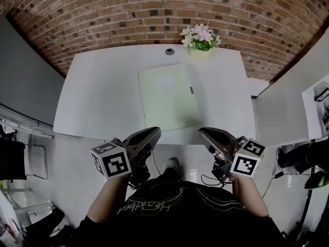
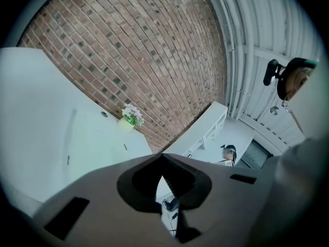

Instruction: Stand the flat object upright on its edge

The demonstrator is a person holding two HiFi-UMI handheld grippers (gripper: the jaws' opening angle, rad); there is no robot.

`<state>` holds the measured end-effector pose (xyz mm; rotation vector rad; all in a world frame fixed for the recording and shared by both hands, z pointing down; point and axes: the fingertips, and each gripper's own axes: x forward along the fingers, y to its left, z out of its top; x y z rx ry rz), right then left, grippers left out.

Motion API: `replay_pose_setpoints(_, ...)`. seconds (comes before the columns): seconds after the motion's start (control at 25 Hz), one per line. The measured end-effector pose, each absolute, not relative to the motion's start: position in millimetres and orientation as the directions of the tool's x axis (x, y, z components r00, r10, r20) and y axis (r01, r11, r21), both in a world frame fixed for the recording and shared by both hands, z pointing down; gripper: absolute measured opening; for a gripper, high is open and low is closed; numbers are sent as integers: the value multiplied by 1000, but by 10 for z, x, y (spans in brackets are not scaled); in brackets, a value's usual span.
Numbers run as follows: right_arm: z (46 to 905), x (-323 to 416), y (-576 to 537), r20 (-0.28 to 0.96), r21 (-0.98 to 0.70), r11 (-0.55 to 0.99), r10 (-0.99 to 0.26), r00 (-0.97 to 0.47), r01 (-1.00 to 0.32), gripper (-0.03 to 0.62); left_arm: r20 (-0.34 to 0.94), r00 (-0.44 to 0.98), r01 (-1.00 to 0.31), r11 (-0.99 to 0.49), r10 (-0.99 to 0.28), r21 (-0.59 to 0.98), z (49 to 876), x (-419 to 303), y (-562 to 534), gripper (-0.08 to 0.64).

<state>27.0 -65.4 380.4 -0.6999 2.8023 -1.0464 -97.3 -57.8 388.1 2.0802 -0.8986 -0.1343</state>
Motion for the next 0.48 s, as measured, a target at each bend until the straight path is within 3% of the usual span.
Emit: replay_pose_setpoints(0.48,4017,62,-1306,134,-662,613,-469,-873,-431,10,298,712,-593,-317,-636,740,4341,-1535,-1230,5)
